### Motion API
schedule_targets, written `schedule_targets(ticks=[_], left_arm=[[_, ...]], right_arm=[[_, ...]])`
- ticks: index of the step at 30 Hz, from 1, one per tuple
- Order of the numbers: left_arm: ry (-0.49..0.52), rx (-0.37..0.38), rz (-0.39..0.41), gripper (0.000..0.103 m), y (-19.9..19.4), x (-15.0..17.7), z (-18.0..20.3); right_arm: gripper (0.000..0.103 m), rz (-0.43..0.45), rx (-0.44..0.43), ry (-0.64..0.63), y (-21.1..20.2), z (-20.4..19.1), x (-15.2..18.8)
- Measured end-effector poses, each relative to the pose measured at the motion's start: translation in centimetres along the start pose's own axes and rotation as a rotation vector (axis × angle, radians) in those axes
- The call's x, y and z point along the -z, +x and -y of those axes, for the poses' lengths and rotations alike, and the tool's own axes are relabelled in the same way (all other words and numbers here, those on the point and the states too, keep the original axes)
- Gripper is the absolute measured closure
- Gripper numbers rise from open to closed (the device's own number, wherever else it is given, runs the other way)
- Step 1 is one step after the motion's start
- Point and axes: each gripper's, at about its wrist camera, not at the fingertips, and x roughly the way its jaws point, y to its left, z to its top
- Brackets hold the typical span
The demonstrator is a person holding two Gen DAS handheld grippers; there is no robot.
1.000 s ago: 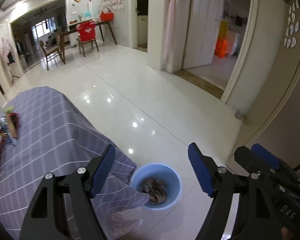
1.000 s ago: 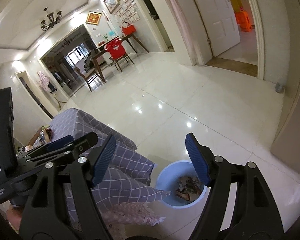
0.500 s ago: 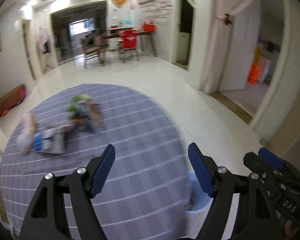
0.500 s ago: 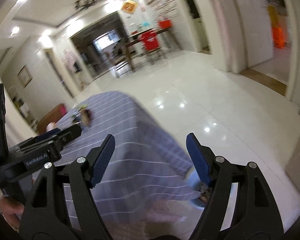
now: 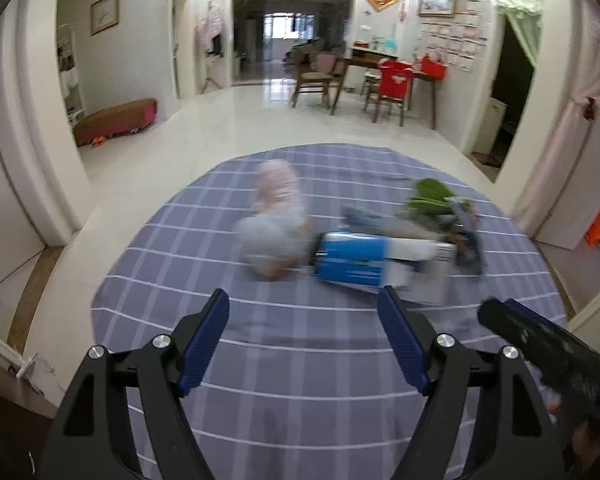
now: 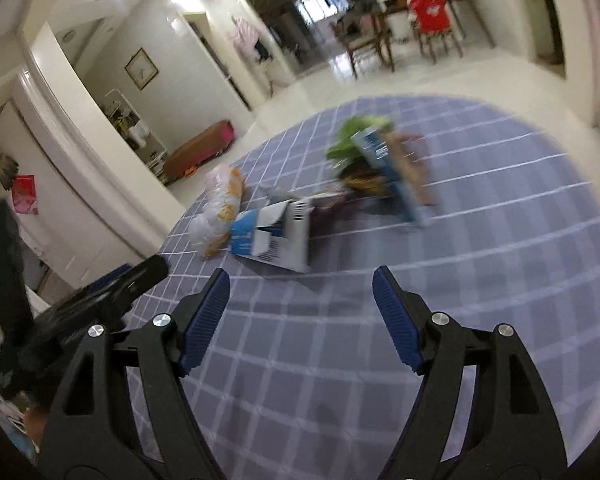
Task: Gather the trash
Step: 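Move both open tools back over the table toward the remaining trash, then grasp the white plastic bag with the left tool while the right tool grasps the blue-white box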
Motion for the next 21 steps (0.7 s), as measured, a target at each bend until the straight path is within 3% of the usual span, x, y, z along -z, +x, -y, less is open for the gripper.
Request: schedule_targets(ticks=[5,7,9,10,11,14,19,20,21], left_arm=[[-0.019,-0.009,-0.02,0.028,1.7,-0.6,-2.7],[-0.018,0.024,-0.023,0.028,2.7,-1.1,-3.5],[-0.023,0.065,-0.034,0.028,3.7,-1.5,-3.7],[-0.031,0.077,-0.05,0.028,4.5,-1.9,-4.0],[-0.033,0.08,-0.054,0.028,5.0,-2.1,-4.1],[-0.003,0.103,-0.052,0.028,6.4,-2.9,-3.4],[0.031,0.047,-0.082,0.028,9.2,-4.1,-2.1],[0.031,0.047,-0.093,0.032,9.6,-4.1,-2.1],[0.029,0.055,-0.098,0.044,9.9,-4.3,-2.1]], right_arm=[[0.03,-0.045,-0.033,0.056,4.6,0.5,-1.7],[0.032,-0.048,-0.05,0.053,5.4,0.2,-2.2],[0.051,-0.063,-0.071,0.049,6.3,-0.1,-2.5],[0.072,-0.07,-0.078,0.055,6.7,-0.2,-2.5],[0.079,-0.075,-0.094,0.059,7.0,-0.2,-2.6],[0.091,-0.032,-0.099,0.022,6.8,-1.1,-2.8],[0.094,0.04,-0.043,-0.068,6.4,-3.4,-3.2],[0.094,0.046,-0.032,-0.088,6.4,-3.8,-3.2],[0.094,0.052,-0.033,-0.095,6.5,-3.9,-3.3]])
